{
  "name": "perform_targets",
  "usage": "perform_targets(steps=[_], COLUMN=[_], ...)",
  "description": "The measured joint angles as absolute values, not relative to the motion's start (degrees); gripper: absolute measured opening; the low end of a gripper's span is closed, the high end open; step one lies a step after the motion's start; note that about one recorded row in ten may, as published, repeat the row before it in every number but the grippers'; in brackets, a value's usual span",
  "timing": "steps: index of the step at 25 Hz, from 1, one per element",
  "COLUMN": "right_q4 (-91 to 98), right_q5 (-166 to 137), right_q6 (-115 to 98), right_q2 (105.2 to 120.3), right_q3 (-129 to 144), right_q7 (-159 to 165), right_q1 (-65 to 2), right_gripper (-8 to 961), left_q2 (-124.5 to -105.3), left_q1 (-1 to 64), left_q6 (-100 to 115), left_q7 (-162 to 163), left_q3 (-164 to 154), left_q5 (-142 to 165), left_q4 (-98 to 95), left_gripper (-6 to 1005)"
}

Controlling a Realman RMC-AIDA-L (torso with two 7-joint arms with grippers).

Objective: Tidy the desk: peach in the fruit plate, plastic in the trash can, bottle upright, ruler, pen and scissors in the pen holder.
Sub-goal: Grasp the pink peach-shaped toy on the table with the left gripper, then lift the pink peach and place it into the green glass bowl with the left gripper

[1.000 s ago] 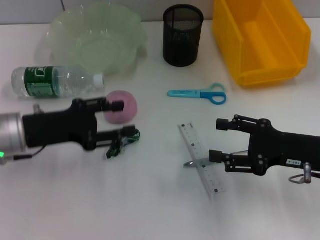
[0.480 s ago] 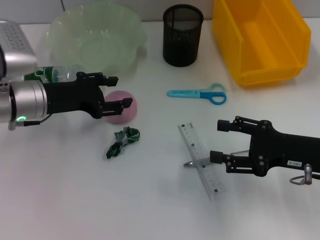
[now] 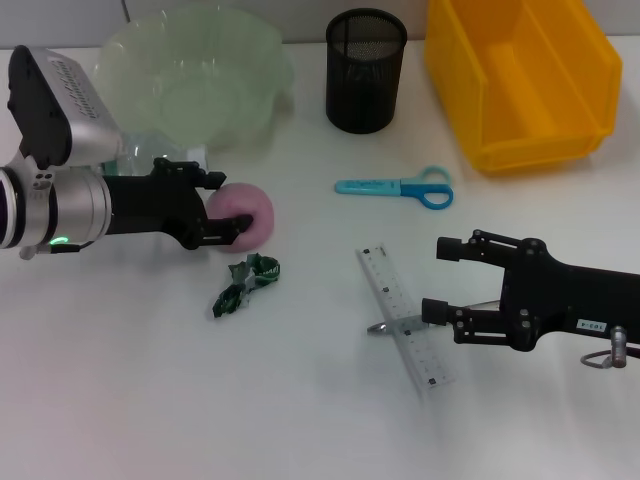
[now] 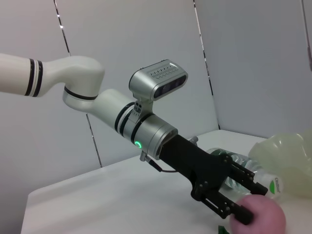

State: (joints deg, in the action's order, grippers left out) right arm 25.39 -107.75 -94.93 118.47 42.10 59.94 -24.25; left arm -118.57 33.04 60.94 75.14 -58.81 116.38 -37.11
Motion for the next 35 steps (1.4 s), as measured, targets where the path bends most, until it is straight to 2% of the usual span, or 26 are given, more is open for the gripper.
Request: perform_targets(steps=[9,14,19,26,35], right_q4=[25.40,25.40,25.40,25.38,24.59], right_q5=[-107.72,-107.68,-107.55,-107.40,-107.31], right_q6=[-95.07,-95.10,-95.10,-95.10,-95.18], right_q2=[118.47,118.50,118.67,118.80,118.98], right_q3=[42.10,42.10,42.10,42.36,42.30], right_q7=[60.10,60.11,60.11,59.85,59.70], right_q1=[-24.25,-24.03,-23.84,-23.80,-23.48], right_gripper=[813,813,813,813,814], left_q2=[-118.56,-118.52,-118.49,-118.67,-119.03], left_q1=[33.10,33.06,33.10,34.48,39.84], left_q6=[63.98,66.63,69.91,64.44,46.50], left_q7=[75.12,75.19,74.71,70.52,55.05], left_q3=[-58.89,-58.40,-58.11,-58.08,-58.12], left_q5=[116.24,115.52,105.40,85.82,60.85], left_q4=[-37.87,-38.45,-39.26,-37.54,-23.98], left_gripper=[535,319,187,133,102])
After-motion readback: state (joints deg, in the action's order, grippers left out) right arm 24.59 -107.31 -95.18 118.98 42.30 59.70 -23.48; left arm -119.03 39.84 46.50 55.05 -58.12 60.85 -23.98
